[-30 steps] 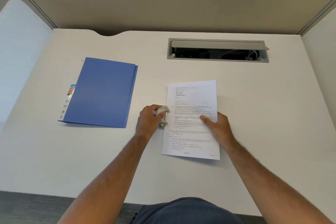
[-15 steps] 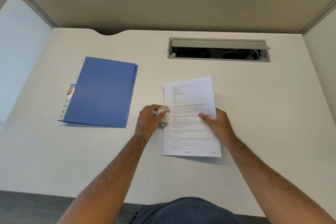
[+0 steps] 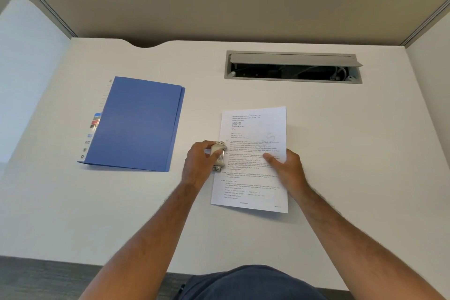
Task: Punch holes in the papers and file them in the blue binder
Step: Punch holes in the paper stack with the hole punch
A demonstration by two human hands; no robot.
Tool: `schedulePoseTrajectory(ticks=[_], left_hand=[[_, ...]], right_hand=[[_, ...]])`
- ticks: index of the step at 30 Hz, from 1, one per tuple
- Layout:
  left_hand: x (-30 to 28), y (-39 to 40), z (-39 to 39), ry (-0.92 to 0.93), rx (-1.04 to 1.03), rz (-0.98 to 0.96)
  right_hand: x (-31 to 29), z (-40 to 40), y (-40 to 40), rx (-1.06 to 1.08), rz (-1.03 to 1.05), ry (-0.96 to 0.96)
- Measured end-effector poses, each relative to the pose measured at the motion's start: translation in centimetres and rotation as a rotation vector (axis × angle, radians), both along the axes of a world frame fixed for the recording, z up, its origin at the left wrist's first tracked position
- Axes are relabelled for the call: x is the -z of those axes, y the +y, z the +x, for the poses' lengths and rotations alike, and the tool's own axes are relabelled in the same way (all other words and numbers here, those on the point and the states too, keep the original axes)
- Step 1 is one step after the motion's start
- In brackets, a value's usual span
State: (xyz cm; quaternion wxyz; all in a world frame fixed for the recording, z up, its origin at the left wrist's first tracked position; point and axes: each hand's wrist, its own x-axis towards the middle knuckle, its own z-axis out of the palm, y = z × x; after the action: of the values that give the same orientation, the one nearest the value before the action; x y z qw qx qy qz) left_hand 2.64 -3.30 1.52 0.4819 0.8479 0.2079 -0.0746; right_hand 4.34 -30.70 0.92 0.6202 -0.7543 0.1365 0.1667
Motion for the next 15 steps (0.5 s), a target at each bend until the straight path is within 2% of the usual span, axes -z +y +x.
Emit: schedulePoseTrajectory(ticks=[15], left_hand=[[0.21,-0.08,-0.22,-0.012,-0.014,0.011]], right_hand=[[0.25,-0.02,-0.12,-0.008,0.014,0.023]])
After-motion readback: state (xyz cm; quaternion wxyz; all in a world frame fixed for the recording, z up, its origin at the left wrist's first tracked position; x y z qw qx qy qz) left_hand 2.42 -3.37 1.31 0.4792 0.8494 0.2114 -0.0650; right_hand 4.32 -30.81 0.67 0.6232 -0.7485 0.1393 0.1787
